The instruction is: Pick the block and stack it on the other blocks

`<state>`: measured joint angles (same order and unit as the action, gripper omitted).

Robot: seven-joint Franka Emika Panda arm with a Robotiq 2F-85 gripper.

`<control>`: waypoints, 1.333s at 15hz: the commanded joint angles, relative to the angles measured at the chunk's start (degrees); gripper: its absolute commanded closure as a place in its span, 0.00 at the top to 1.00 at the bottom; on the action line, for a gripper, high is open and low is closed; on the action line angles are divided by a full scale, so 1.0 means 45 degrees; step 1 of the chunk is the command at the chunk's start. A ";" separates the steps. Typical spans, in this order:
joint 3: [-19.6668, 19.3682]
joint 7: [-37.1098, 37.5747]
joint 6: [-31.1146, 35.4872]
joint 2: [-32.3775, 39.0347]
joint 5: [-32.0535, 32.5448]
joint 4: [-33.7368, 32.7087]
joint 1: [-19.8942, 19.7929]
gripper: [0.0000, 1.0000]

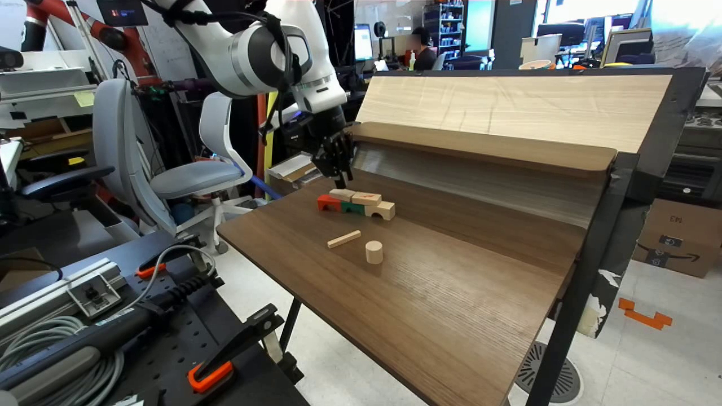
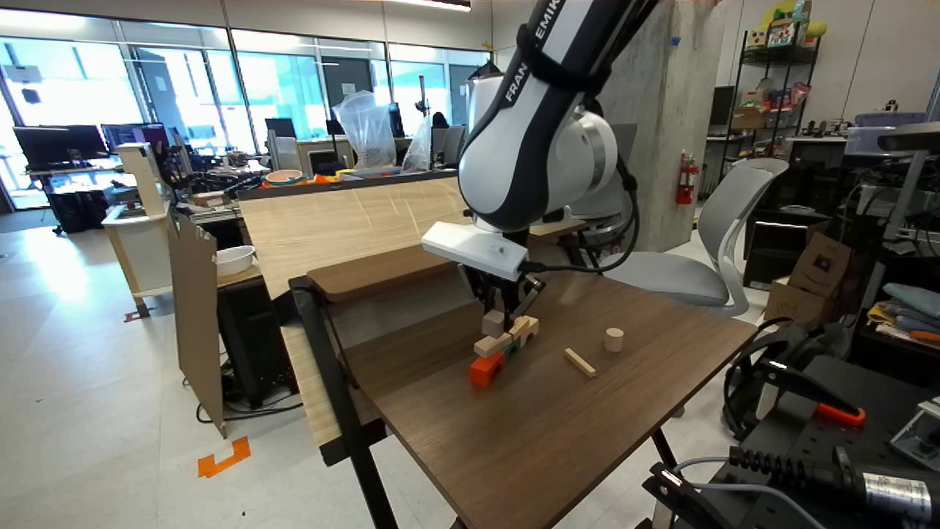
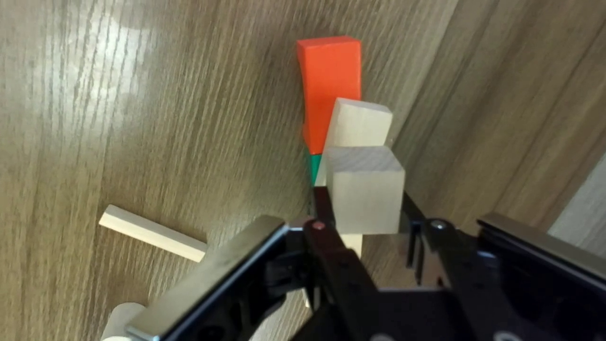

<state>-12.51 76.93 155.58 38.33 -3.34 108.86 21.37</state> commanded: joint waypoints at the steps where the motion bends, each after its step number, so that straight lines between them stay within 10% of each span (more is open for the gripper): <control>1: 0.0302 0.0370 -0.0386 0.0337 0.0130 -0.0610 -0.0342 0.08; 8: 0.0333 0.0522 -0.0435 0.0614 0.0109 -0.0815 -0.0413 0.08; 9: 0.0338 0.0545 -0.0418 0.0624 0.0108 -0.0813 -0.0418 0.47; 10: 0.0379 0.0510 -0.0423 0.0619 0.0098 -0.0804 -0.0454 0.59; 16: 0.0577 0.0385 -0.0146 0.0424 0.0052 -0.0757 -0.0593 0.99; 20: 0.0754 0.0091 -0.0825 -0.0205 0.0152 -0.0529 -0.0613 1.00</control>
<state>-10.80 78.27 155.26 40.05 -3.38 106.01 19.83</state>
